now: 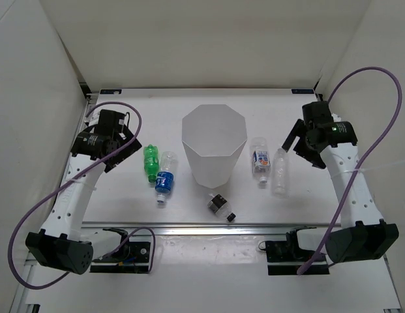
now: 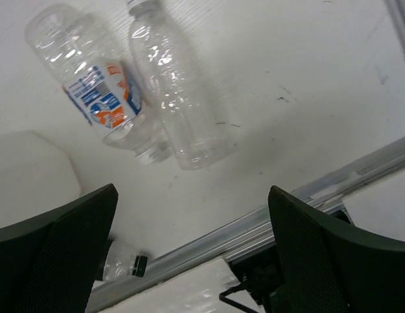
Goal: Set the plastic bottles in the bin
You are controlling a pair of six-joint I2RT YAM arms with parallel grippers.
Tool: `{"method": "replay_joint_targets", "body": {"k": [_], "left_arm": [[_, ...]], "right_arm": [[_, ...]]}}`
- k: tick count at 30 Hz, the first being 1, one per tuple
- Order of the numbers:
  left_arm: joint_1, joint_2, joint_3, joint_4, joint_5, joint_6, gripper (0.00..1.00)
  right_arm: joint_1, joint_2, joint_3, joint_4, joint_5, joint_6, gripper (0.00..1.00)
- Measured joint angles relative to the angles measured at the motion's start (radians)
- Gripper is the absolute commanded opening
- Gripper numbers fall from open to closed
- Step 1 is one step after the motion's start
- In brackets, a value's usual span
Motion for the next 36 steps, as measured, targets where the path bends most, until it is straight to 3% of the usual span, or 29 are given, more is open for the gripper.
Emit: {"method": "replay_joint_targets", "body": {"k": [8,15,23,29,30,34,36], "left_arm": [[0.039,-0.013,-0.068,0.056,0.120,0.031,1.00],[0.058,-0.031,-0.111,0.078,0.201,0.049,1.00],[0.064,-0.033,-0.111,0.070,0.222,0.064,1.00],[0.081,-0.033,-0.111,0.047,0.226,0.074,1.00],[0.082,-0.033,-0.111,0.043,0.226,0.076,1.00],[0.094,-0.033,-0.111,0.034,0.226,0.079,1.00],[0.097,-0.033,-0.111,0.033,0.226,0.079,1.00]], "right_arm": [[-0.053,0.161,-0.006,0.069,-0.225,-0.090,1.00],[-0.155,0.323,-0.140,0.203,-0.389,-0.109,1.00],[-0.194,0.521,-0.148,0.318,-0.455,-0.114,0.97],[-0.217,0.575,-0.148,0.357,-0.467,-0.120,0.74],[-0.227,0.579,-0.151,0.364,-0.468,-0.118,0.65],[-0.257,0.576,-0.156,0.363,-0.497,-0.122,0.43],[-0.262,0.558,-0.157,0.362,-0.494,-0.119,0.39]]}}
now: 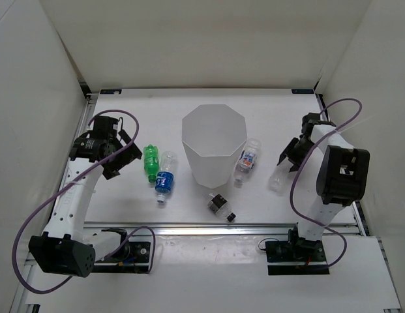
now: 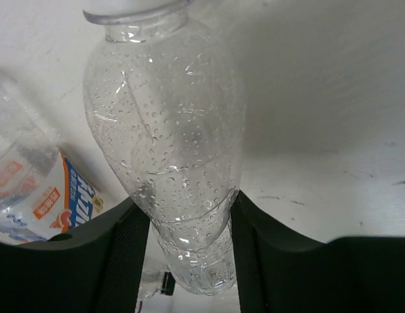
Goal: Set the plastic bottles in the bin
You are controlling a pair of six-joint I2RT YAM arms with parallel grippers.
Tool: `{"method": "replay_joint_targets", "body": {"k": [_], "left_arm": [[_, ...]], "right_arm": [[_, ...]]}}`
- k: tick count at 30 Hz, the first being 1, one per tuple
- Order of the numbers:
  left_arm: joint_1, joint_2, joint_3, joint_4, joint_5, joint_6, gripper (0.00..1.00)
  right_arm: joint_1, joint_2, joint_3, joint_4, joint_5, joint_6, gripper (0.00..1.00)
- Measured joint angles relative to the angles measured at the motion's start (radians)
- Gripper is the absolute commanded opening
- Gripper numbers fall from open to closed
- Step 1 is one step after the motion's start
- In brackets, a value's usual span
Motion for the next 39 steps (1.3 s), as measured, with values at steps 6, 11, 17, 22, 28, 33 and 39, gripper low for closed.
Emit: {"method": "replay_joint_targets", "body": {"k": [6,11,17,22,28,33,39], "left_arm": [[0.011,0.000,0.000,0.000,0.001,-0.001,1.00],[0.018,-0.001,-0.018,0.004,0.010,-0.005,1.00],[0.017,0.000,-0.038,0.027,0.045,-0.012,1.00],[0.009,0.007,-0.044,0.043,0.064,-0.015,1.00],[-0.001,0.008,-0.045,0.047,0.071,-0.014,1.00],[-0.003,0.002,-0.059,0.052,0.071,-0.014,1.00],[-0.003,-0.015,-0.089,0.053,0.072,-0.014,1.00]], "right_arm": [[0.007,-0.190,0.090,-0.116,-0.016,0.032,0.37],[0.105,-0.307,0.519,-0.147,-0.051,0.074,0.34],[0.349,-0.306,0.886,-0.153,-0.092,0.096,0.35],[0.591,-0.170,1.026,-0.154,-0.024,0.084,0.49],[0.694,-0.094,0.919,-0.188,0.064,0.084,0.99],[0.555,-0.157,0.884,-0.214,0.066,0.108,0.99],[0.236,-0.442,0.567,-0.128,0.031,0.158,0.99]]}}
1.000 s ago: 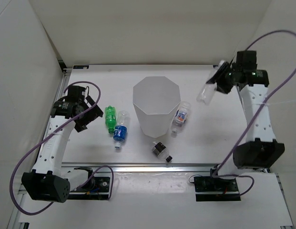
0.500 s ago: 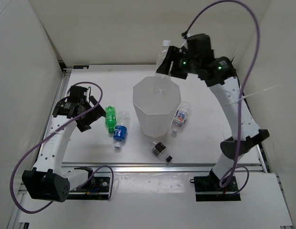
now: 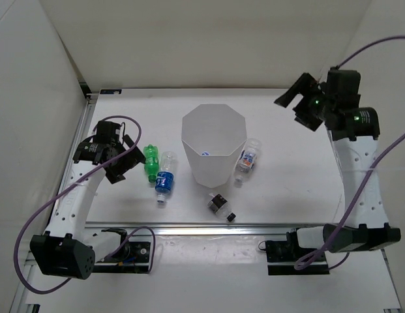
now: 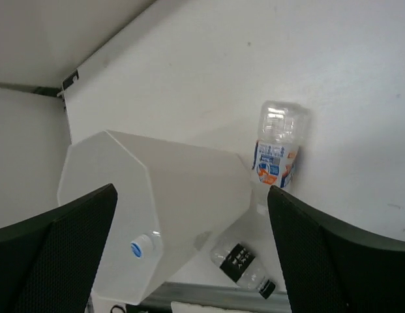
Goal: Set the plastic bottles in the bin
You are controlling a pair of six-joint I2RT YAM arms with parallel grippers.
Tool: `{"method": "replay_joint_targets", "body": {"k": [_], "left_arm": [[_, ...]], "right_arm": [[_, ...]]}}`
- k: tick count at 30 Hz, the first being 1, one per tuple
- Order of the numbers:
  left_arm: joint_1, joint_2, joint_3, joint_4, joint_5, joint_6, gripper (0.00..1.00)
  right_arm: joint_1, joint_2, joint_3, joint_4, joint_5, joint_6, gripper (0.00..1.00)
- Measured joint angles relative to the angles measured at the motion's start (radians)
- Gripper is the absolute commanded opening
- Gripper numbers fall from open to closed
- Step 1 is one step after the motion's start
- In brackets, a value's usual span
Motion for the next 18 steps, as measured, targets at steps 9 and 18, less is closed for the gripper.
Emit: {"method": "replay_joint_targets", "body": {"k": [9,18], "left_arm": [[0.000,-0.002,-0.013,0.000,0.010,0.004,1.00],[0.000,-0.002,-0.024,0.001,0.029,0.016,1.00]], "right_arm": [[-0.080,0.259,-0.463,0.134,-0.227,0.018,0.99],[0.009,0.526,-0.354,0.140,-0.238,-0.018,0.99]]}}
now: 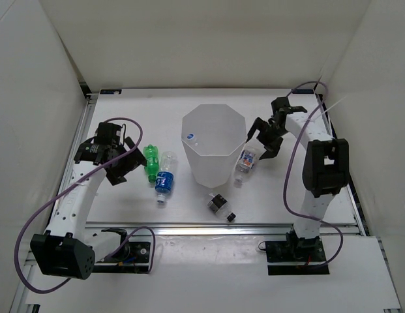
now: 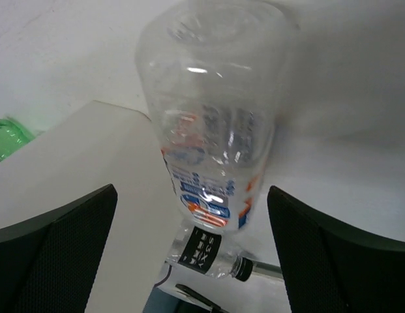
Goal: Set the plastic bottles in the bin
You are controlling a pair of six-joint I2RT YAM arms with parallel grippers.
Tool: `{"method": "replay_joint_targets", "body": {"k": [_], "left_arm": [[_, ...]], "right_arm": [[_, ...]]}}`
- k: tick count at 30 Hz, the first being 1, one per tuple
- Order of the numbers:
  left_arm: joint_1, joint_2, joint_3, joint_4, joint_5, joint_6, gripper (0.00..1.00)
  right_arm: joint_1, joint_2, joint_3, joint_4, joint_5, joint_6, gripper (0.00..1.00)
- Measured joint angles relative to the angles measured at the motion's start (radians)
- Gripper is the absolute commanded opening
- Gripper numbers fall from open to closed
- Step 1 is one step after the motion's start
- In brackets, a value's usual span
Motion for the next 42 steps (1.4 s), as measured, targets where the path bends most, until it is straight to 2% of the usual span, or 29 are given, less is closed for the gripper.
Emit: {"method": "replay_joint_targets", "body": {"k": [5,7,9,11,12,14,15,18,22,26,27,31,32,33,34,35,36,37,40,42], "left_arm": [[0.000,0.006,-0.011,0.000,0.007,0.003,1.00],[0.000,0.015,-0.012,-0.002,0.010,0.006,1.00],[0.000,0.026,-0.012,-0.006,0.011,0.010,1.00],[0.000,0.032,-0.012,-0.008,0.011,0.015,1.00],[0.000,0.035,-0.012,-0.008,0.011,0.017,1.00],[0.000,0.037,-0.012,-0.008,0.011,0.019,1.00],[0.000,0.037,-0.012,-0.008,0.010,0.021,1.00],[0.000,0.037,-0.009,-0.009,0.009,0.022,1.00],[0.000,0.037,0.006,-0.015,-0.006,0.021,1.00],[-0.003,0.037,0.019,-0.015,-0.018,0.021,1.00],[-0.007,0.037,0.019,-0.016,-0.021,0.021,1.00],[-0.042,0.059,0.022,-0.013,-0.024,0.021,1.00],[-0.052,0.072,0.024,-0.010,-0.024,0.022,1.00],[-0.061,0.087,0.030,-0.010,-0.024,0.021,1.00],[-0.068,0.103,0.038,-0.008,-0.023,0.021,1.00],[-0.075,0.119,0.049,-0.006,-0.023,0.021,1.00],[-0.080,0.132,0.061,-0.003,-0.023,0.021,1.00],[-0.082,0.142,0.072,0.000,-0.023,0.021,1.00],[-0.083,0.149,0.089,0.017,-0.024,0.021,1.00],[-0.083,0.148,0.093,0.021,-0.025,0.021,1.00]], "right_arm": [[0.037,0.107,0.048,0.025,-0.004,-0.002,0.99],[0.042,0.157,0.047,0.023,-0.003,0.000,0.96],[0.042,0.197,0.040,0.022,-0.007,0.006,0.88],[0.039,0.203,0.035,0.011,-0.026,0.006,0.73],[0.039,0.203,0.034,0.013,-0.024,0.004,0.55],[0.032,0.197,0.032,0.009,-0.031,-0.008,0.44],[0.028,0.189,0.030,0.004,-0.023,-0.006,0.39],[0.012,0.115,0.010,-0.033,0.008,0.003,0.36],[-0.034,-0.151,0.024,-0.114,0.053,0.055,0.36],[-0.013,-0.363,0.312,-0.156,0.141,0.093,0.38],[0.016,-0.388,0.413,-0.150,0.160,0.092,0.36],[0.175,-0.349,0.796,-0.156,0.180,0.075,0.32],[0.211,-0.319,0.863,-0.157,0.186,0.073,0.36],[0.250,-0.288,0.911,-0.155,0.189,0.071,0.44],[0.283,-0.267,0.919,-0.153,0.195,0.069,0.57],[0.315,-0.253,0.900,-0.156,0.205,0.068,0.85],[0.340,-0.243,0.871,-0.167,0.212,0.071,0.96],[0.358,-0.220,0.832,-0.181,0.220,0.070,1.00],[0.383,-0.157,0.742,-0.254,0.235,0.050,1.00],[0.354,-0.146,0.718,-0.308,0.238,0.043,1.00]]}}
